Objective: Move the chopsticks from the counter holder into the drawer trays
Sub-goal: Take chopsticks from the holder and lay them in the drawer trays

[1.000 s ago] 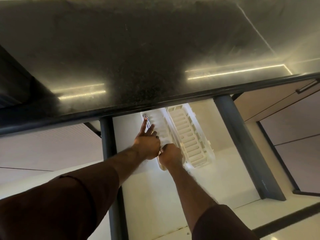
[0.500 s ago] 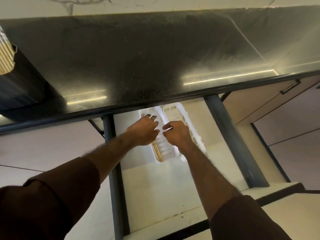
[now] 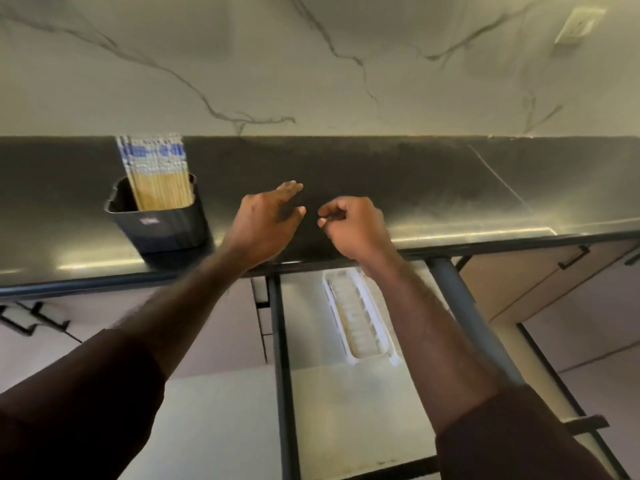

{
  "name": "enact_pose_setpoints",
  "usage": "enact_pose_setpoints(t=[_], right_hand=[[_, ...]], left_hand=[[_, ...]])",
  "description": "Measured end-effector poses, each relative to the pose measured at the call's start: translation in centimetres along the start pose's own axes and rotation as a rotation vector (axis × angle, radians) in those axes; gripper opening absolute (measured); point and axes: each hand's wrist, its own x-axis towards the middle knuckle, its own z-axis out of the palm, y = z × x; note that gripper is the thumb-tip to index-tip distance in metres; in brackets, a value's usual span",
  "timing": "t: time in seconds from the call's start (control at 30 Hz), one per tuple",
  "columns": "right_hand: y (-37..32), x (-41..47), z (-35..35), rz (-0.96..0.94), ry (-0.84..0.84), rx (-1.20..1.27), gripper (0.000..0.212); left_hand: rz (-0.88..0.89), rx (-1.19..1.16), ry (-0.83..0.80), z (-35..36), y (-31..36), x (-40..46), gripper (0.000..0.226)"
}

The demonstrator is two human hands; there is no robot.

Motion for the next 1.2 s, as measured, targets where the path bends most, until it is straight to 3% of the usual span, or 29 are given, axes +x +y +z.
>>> enact_pose_setpoints(t=[0.23,0.5,0.73,1.2], right_hand=[[-12.1,-1.6,7.5,-0.158,0.026,0.034,0.012],[-21.9,-2.5,19.5,-0.235,-0.034,0.000,0.017],[-23.7,-0.8,25.2,-0.214,-0.056,-0.048,0.019],[-19.0,7.6,31.3,-0.010,-0.095,-0.043,0.033]], left_hand=[[-0.090,-0.115,0.143,-12.3,-7.4,-2.9,0.049],[-0.101,-0.098,0.158,-22.6,-17.6,-4.8,0.048],[-0.155,-0.119,0.162,-23.0,-23.3,-3.7,0.051],[-0.355,-0.173,-0.005,-16.3,-31.6,3.5,0.053]])
